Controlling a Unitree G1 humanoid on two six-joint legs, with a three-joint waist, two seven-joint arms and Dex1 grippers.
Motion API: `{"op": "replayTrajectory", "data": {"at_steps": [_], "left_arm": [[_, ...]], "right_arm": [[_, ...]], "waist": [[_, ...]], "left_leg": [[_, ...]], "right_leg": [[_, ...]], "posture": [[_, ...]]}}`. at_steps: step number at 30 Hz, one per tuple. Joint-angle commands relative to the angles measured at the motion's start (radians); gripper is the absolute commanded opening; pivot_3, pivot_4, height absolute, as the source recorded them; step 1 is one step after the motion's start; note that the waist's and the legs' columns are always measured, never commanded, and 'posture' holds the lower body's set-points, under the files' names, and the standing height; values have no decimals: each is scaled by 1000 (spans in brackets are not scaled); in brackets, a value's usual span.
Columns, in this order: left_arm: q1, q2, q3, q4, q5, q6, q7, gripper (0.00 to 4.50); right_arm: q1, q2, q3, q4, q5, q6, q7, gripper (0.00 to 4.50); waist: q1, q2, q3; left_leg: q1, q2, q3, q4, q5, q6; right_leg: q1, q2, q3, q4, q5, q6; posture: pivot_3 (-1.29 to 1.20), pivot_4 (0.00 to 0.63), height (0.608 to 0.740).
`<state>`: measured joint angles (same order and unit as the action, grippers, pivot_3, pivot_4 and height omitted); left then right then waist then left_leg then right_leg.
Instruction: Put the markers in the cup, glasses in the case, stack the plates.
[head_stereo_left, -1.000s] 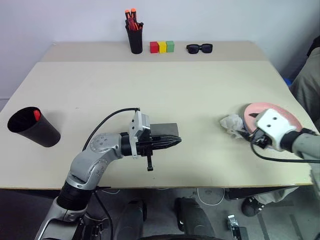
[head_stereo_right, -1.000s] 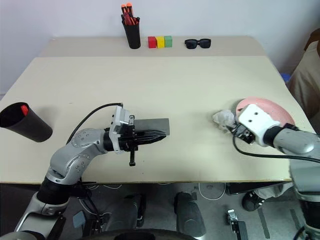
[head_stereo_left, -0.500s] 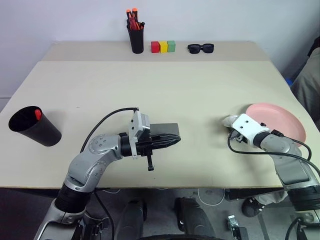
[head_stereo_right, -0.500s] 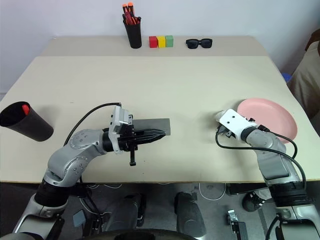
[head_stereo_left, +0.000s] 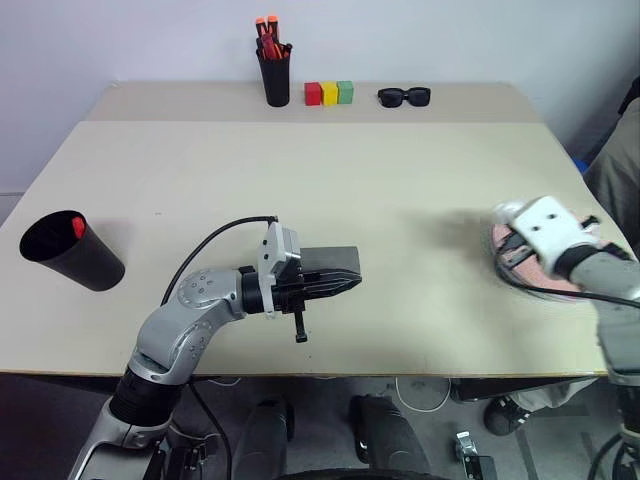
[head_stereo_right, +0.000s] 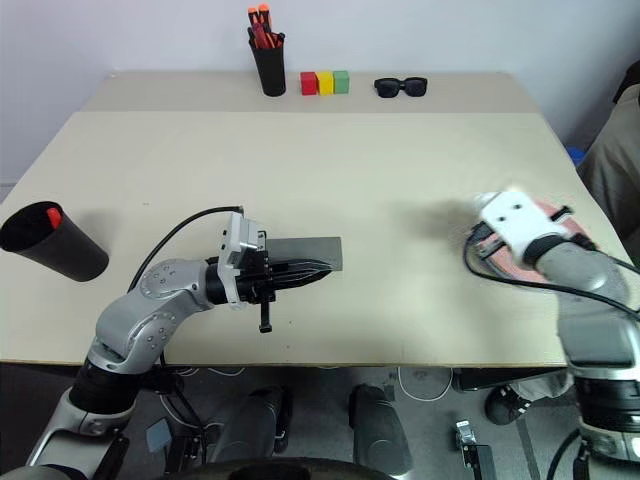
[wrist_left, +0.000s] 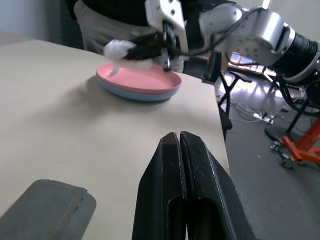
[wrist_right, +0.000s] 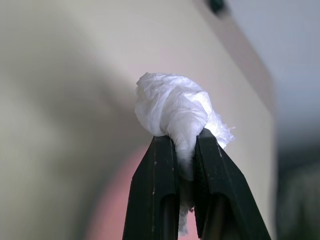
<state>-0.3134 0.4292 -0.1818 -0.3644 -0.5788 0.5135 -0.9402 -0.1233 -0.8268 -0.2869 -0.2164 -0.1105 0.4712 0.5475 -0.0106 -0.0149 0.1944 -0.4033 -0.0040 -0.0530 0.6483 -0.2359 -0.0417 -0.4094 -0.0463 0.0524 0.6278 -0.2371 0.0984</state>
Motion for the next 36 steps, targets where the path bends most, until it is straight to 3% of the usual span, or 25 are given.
{"op": "replayTrajectory", "data": {"at_steps": [1, 4, 10, 11, 17, 25, 36], "left_arm": [[-23, -18, -8, -9, -13, -7, -5, 0], [-38, -26, -5, -2, -9, -5, -4, 0], [-28, -9, 28, -2, 5, -17, 15, 0], [-24, -4, 38, -1, 11, -23, 24, 0], [23, 44, 169, 37, 82, -93, 134, 0], [187, 125, 424, 35, 133, -142, 278, 0], [312, 146, 521, 22, 132, -174, 321, 0]], "right_arm": [[47, -36, -46, 17, -11, 22, -1, 16], [61, -37, -56, 50, 5, 19, -4, 1268], [45, -48, -51, 63, 23, -26, 10, 4296], [41, -46, -52, 58, 39, -42, 22, 4442], [-2, -21, -57, 21, 196, -122, 144, 4442], [-108, 75, -7, -47, 498, -4, 284, 4442], [-175, 103, 117, 98, 497, -49, 338, 4442]], "waist": [[-1, 0, 0], [-6, 0, 0], [-7, 1, 0], [-6, 1, 0], [-8, 1, 0], [-4, 0, 0], [-3, 0, 0]], "left_leg": [[0, 0, 0, 0, 0, 0], [1, 0, 1, 0, 0, 0], [1, 0, 1, 0, 0, 0], [1, 0, 1, 0, 0, 0], [1, 0, 1, -1, 0, 0], [0, 2, 0, -1, 0, 0], [-1, 2, 1, -2, 0, 0]], "right_leg": [[0, 0, 0, 0, 0, 0], [0, 0, 0, 0, 0, 0], [0, 1, 0, 1, 0, 0], [0, 0, 0, 0, 0, 0], [0, 1, 0, 1, 0, 0], [-1, 0, 0, 0, 0, 0], [-2, -2, 0, -2, 0, 0]], "posture": [[0, 150, 740], [0, 150, 740], [0, 150, 740], [0, 150, 740], [0, 150, 740], [0, 150, 740], [0, 150, 740]]}}
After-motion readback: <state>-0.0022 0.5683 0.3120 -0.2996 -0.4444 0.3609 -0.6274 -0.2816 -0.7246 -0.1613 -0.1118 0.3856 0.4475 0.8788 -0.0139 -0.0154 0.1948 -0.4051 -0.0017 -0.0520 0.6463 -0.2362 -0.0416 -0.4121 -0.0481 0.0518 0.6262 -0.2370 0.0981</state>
